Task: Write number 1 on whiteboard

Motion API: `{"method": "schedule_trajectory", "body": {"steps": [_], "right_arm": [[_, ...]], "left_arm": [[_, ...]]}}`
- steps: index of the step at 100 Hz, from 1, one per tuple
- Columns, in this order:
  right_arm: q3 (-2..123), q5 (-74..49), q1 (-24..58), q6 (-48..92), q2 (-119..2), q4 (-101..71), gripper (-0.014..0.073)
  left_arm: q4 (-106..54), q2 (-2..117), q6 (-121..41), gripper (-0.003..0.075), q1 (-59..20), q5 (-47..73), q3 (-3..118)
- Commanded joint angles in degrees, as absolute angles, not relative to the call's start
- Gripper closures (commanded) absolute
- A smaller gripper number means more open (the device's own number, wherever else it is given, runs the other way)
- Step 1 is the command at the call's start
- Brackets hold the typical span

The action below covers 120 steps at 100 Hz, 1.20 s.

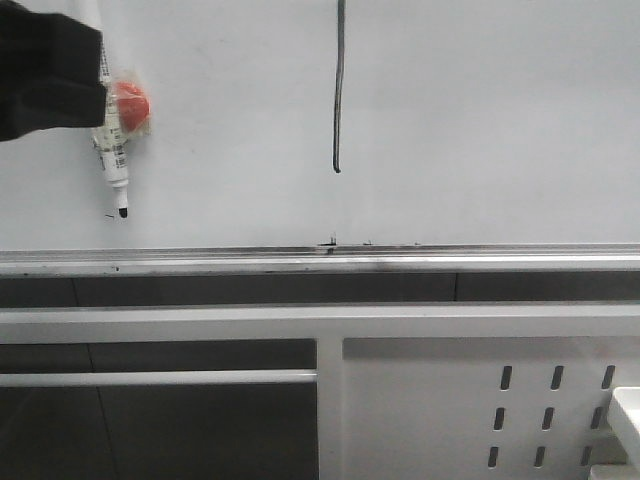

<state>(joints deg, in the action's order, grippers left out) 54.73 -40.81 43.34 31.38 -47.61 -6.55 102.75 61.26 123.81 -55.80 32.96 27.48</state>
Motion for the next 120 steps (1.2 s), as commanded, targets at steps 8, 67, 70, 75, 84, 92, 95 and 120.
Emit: {"method": "schedule_trajectory", "body": {"steps": [8, 67, 70, 75, 84, 92, 95, 120], "right_arm": [[54.6, -34.1, 42.9, 31.5, -43.3, -6.8, 0.0663], [15.9, -6.6, 42.9, 31.5, -14.3, -19.2, 0.0663], [14.7, -6.4, 42.9, 31.5, -13.3, -19.2, 0.0663], [12.8, -6.8, 42.9, 31.5, -12.2, -19.2, 0.0663], [11.9, -7.7, 42.9, 31.5, -11.3, -19.2, 0.0663], [11.6, -8.0, 42.9, 31.5, -11.3, -19.2, 0.0663], [11.5, -8.1, 42.9, 31.5, -11.3, -19.2, 0.0663], [11.5, -8.1, 42.9, 31.5, -11.3, -19.2, 0.0663]], "left_arm": [[105.1, 54.9, 119.1, 0.074, -56.2, 28.3, 26.8], [105.1, 38.0, 100.1, 0.074, -56.2, 14.6, 21.7], [105.1, 37.7, 99.2, 0.074, -56.2, 14.1, 21.7], [105.1, 37.7, 99.1, 0.074, -56.2, 14.0, 21.6], [105.1, 37.7, 99.1, 0.074, -56.2, 14.1, 21.6], [105.1, 37.7, 99.1, 0.074, -56.2, 14.7, 21.6], [105.1, 37.7, 99.1, 0.074, -56.2, 14.9, 21.6], [105.1, 37.9, 99.9, 0.074, -56.2, 11.9, 21.6]]}}
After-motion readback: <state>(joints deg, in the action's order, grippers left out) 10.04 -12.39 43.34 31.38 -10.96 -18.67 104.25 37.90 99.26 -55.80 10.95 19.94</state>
